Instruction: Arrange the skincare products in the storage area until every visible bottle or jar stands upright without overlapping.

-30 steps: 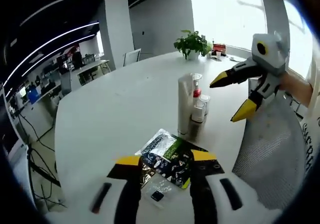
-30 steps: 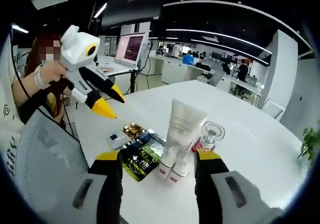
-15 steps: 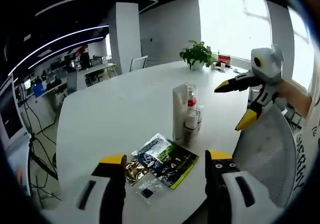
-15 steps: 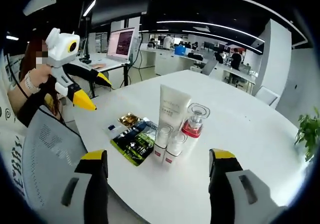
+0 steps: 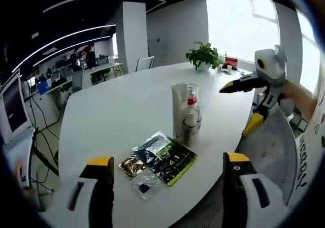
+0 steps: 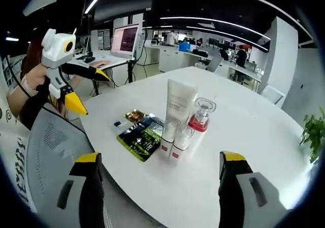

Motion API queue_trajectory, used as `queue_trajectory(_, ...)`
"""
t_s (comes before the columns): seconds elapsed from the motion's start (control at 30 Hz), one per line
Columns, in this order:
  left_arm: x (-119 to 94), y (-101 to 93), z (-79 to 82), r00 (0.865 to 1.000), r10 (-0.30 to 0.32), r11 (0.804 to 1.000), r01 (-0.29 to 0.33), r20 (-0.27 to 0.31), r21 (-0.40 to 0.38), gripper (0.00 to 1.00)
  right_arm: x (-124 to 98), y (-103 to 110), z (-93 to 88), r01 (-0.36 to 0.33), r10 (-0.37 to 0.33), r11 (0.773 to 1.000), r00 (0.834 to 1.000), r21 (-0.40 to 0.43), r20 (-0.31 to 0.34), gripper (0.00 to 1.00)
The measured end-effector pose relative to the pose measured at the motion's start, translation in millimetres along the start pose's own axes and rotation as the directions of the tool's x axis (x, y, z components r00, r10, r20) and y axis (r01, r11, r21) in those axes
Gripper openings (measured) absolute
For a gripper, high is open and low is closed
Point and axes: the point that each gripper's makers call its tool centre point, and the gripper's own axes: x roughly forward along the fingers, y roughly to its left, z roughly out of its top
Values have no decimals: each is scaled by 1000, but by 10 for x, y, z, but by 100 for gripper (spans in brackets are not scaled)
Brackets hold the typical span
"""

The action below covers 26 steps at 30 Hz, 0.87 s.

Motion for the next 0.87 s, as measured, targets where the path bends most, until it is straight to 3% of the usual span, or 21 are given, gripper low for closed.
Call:
queue_trajectory(0.23, -13, -24, -41, 1000, 11, 1000, -11, -6, 3, 99, -13, 36, -21, -13, 13, 1000, 1000, -10, -11, 99)
queue_trajectory(0.6, 5, -102, -69, 1000, -15, 1000, 15, -4, 5, 99, 4, 76, -46, -24, 23, 999, 1000, -28, -20, 100)
queue_trajectory(0.87, 6, -64, -117, 1000, -1, 1000, 1, -22, -7, 99, 3, 73, -80, -21, 20, 1000, 999, -21, -28, 100)
